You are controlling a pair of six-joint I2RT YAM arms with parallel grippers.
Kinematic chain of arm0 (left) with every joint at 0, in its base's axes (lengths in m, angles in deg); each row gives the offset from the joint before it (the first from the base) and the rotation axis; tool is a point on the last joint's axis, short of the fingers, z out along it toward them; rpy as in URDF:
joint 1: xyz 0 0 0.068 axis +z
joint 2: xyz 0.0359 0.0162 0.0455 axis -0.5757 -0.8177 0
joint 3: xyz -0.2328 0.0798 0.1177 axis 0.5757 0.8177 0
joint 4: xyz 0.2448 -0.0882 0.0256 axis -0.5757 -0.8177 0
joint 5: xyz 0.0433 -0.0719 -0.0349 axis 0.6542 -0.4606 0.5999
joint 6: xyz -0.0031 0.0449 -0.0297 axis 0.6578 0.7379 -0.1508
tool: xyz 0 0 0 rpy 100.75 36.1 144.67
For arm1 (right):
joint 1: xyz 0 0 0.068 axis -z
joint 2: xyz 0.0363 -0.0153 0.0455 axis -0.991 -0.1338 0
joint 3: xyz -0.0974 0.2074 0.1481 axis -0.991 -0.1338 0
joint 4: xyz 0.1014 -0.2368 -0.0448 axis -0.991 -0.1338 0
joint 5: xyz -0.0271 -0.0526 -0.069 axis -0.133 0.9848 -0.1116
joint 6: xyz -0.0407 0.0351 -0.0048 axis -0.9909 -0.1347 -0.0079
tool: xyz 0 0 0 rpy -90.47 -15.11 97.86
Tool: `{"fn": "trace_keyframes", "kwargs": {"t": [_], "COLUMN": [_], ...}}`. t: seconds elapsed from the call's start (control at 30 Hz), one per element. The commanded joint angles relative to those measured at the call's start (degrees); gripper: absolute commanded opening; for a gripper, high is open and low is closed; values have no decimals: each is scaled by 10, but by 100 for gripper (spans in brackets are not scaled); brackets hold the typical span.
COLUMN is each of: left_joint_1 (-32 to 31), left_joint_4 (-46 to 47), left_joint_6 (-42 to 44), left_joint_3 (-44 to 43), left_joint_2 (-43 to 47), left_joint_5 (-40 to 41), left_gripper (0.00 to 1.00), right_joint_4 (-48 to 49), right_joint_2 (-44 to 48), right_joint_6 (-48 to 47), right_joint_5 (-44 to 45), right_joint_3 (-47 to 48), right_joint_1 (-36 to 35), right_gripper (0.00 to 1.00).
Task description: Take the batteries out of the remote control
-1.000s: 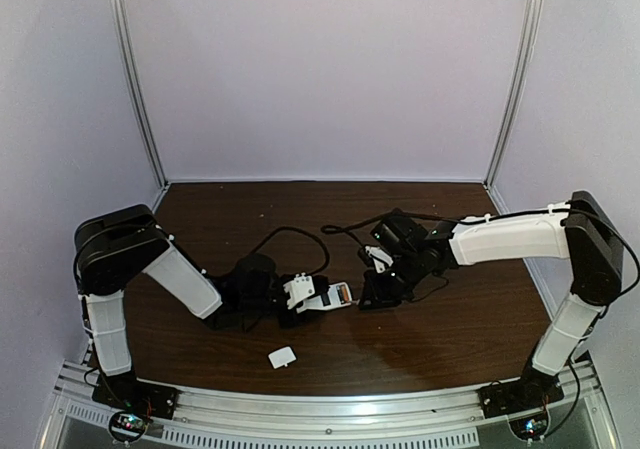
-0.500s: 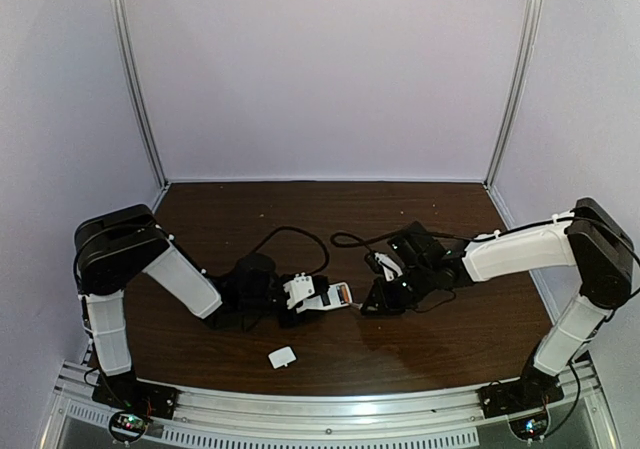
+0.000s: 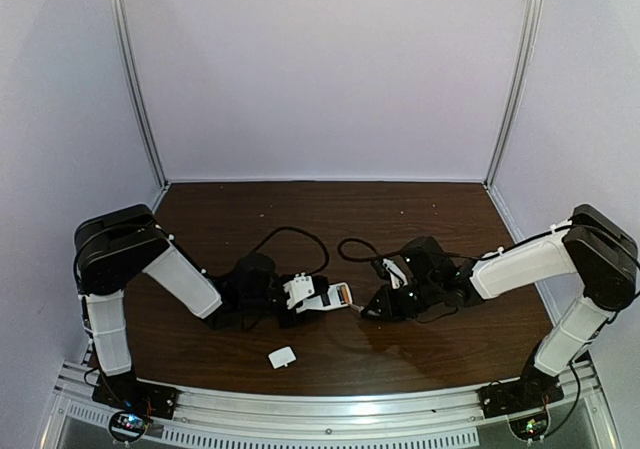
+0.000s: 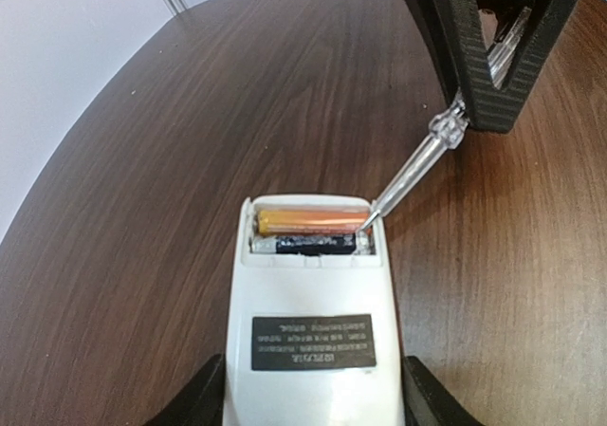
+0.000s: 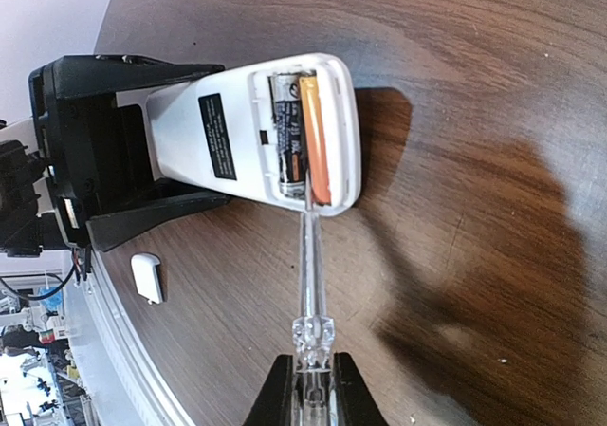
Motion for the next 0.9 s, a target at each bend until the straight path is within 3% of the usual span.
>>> {"fn": "trace_keyframes", "kwargs": {"t": [0.0,0.57,0.87], "left_joint_1": [-7,-4,1], "left_joint_4": [25,21,19], "left_joint_6": [-1,-11,-21], "left_joint_3": [-9,-13,-15], "left_joint_2": [-9,-9,-8], "left_joint_5": [-47,-57,-64], "left_gripper": [0,0,0], "right_joint_4": [47,234,270], "right_joint_2": [3,-4,-11], "right_joint_6": [31,86,102], "right_joint_5": [3,19,50], "right_joint_3": [-30,-138,-159], "right_joint_1": [-2,-4,-18], "right_gripper": [0,0,0]}}
